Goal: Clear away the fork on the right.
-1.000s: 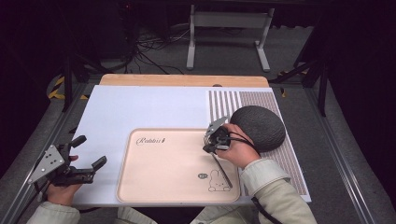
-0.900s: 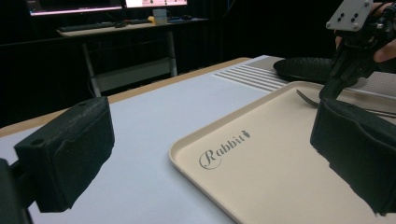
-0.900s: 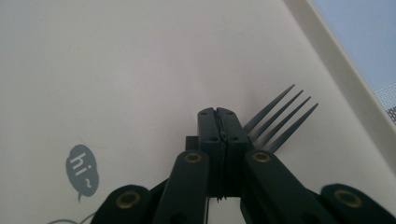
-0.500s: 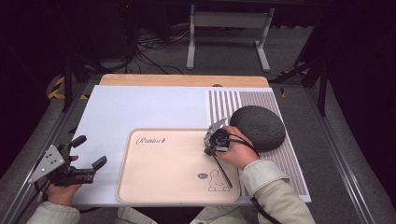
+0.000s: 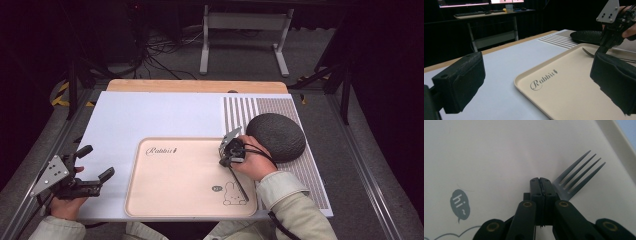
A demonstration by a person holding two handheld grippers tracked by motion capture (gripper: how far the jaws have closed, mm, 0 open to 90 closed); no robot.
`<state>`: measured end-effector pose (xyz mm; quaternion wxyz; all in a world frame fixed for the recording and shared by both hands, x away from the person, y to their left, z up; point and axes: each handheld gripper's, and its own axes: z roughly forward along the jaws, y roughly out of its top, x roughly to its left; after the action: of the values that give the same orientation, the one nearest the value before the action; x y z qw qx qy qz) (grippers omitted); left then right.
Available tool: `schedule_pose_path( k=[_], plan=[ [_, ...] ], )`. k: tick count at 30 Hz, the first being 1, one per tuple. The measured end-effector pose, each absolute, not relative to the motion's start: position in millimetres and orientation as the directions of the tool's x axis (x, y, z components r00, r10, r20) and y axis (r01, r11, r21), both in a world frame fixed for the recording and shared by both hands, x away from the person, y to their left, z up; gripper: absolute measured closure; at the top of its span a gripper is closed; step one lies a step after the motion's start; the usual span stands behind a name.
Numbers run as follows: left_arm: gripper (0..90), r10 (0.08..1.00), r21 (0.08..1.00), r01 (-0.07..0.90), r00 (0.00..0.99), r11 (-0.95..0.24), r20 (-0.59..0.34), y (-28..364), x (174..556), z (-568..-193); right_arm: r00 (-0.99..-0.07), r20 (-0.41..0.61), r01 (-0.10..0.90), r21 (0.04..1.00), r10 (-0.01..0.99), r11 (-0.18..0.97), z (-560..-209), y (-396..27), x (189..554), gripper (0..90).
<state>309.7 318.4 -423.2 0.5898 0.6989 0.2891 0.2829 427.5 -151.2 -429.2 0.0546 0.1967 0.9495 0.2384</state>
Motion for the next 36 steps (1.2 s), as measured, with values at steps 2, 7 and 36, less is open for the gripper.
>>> schedule_pose_path(
  k=[2,7,36],
  plan=[
    [0.5,0.737,0.988,0.07,0.673,-0.137,0.055,318,310,-423,-0.913,-0.016,0.353,0.472,0.408,0.808,-429,-153,428,90.0],
    [0.5,0.74,0.988,0.07,0.67,-0.136,0.054,318,310,-423,-0.899,-0.024,0.376,0.47,0.437,0.799,-429,-161,430,90.0],
    [0.5,0.74,0.988,0.069,0.67,-0.142,0.06,318,310,-423,-0.84,-0.006,0.478,0.462,0.542,0.747,-427,-187,431,90.0]
  ],
)
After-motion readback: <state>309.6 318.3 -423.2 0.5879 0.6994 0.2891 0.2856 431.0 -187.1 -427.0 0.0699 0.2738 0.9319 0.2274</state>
